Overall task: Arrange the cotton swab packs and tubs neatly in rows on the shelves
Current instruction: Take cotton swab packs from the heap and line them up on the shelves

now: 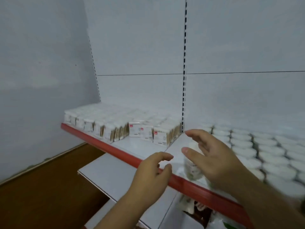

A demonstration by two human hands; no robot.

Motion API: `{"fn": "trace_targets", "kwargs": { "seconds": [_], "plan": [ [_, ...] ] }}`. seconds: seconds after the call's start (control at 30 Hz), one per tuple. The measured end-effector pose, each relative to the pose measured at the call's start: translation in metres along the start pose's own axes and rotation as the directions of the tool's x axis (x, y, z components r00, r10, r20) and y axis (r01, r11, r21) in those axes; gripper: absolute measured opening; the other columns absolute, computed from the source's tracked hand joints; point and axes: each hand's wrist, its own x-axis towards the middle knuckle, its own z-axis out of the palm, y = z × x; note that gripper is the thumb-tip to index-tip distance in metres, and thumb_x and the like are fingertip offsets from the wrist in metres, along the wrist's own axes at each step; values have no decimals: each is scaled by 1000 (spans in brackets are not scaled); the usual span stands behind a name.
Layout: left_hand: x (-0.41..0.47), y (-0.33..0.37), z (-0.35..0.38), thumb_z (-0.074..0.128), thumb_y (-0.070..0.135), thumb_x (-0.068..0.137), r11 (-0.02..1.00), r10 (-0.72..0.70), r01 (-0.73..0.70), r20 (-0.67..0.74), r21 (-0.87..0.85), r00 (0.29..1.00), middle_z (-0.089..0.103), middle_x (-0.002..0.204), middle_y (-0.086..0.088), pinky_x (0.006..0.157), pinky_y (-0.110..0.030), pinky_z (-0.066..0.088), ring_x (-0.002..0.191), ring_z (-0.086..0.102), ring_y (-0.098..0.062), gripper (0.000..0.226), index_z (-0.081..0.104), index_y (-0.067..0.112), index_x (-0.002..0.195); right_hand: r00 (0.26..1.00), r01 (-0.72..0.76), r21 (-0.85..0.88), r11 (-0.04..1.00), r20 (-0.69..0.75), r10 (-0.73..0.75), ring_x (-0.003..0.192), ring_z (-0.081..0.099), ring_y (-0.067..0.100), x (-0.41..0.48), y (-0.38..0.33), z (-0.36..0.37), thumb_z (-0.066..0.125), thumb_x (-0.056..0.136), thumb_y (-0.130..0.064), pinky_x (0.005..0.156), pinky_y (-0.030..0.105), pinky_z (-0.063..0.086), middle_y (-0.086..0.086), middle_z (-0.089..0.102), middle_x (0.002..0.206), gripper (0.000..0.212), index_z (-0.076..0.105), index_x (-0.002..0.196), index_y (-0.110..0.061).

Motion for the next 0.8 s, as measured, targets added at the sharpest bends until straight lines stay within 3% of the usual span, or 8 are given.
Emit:
{"fn": "trace_targets", "kwargs": {
  "seconds": [0.13,0.3,0.47,0.53,0.67,0.8],
  "plan": [
    [37,-50,-56,56,25,94,982,-15,-11,132,188,991,62,111,23,78,-12,49,84,62,7,22,61,36,112,983,7,-252,968,180,39,108,55,-6,51,-3,42,64,85,-42,101,26,45,-21,62,112,26,61,111,-38],
    [92,-91,-92,54,33,95,925,-15,-92,278,367,960,55,117,27,93,-19,47,99,55,7,26,57,40,119,951,26,-640,768,253,179,93,59,-1,126,-2,34,58,89,-44,85,24,49,-19,65,99,28,62,113,-31],
    [138,-107,-118,57,34,94,888,-52,-186,496,420,867,61,105,23,88,-15,47,97,54,12,21,61,38,115,912,124,-762,635,341,230,89,53,-1,190,5,52,55,89,-51,82,23,45,-20,63,101,34,56,119,-34],
    [162,-109,-134,57,35,94,830,-52,-246,509,501,859,62,109,21,87,-15,47,97,55,9,26,60,36,119,888,204,-792,575,397,232,89,48,0,212,6,67,53,90,-53,83,23,42,-21,60,106,36,52,122,-36],
    [213,-112,-151,59,30,92,702,48,-341,436,626,899,60,123,16,91,-17,44,106,54,-1,37,56,34,129,872,243,-827,507,415,260,113,46,9,244,16,95,51,91,-54,94,26,40,-15,51,131,48,41,135,-37],
    [269,-121,-142,65,26,87,578,72,-462,522,673,850,46,140,10,101,-29,41,126,43,-10,64,35,32,144,890,250,-871,422,379,255,136,33,20,257,37,119,52,90,-55,109,36,34,1,30,151,71,23,147,-26]
  ]
}}
